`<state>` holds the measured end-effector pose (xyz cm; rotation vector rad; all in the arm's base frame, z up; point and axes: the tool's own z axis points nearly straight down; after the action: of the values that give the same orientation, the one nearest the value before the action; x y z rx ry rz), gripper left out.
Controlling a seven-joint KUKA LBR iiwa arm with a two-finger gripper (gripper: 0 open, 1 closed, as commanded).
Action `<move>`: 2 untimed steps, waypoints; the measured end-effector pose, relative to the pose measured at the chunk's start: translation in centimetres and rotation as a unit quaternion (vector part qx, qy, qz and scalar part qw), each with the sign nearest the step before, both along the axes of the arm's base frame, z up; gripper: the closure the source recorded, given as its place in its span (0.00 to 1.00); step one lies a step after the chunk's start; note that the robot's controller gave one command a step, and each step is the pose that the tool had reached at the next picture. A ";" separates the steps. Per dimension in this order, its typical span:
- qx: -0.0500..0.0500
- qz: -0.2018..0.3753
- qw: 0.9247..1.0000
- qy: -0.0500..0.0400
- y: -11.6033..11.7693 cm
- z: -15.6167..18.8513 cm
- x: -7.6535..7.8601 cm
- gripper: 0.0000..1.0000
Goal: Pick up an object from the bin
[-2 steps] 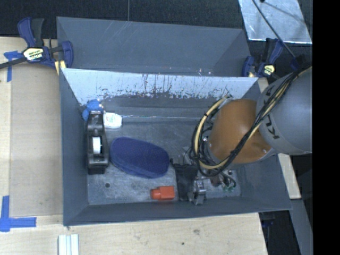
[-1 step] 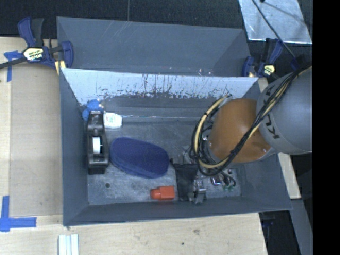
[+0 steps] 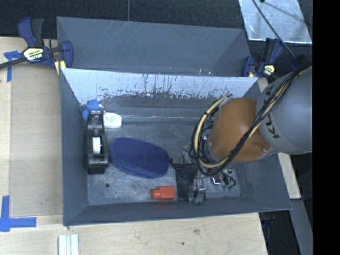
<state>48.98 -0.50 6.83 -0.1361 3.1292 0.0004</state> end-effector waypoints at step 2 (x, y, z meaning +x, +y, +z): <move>0.000 -0.003 1.000 -0.001 -0.1 0.0 0.1 0.00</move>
Offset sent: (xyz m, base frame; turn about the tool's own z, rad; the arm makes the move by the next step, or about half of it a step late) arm 0.0000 0.0000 0.0000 0.0000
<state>49.08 -0.57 6.85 -0.1253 3.1276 0.0009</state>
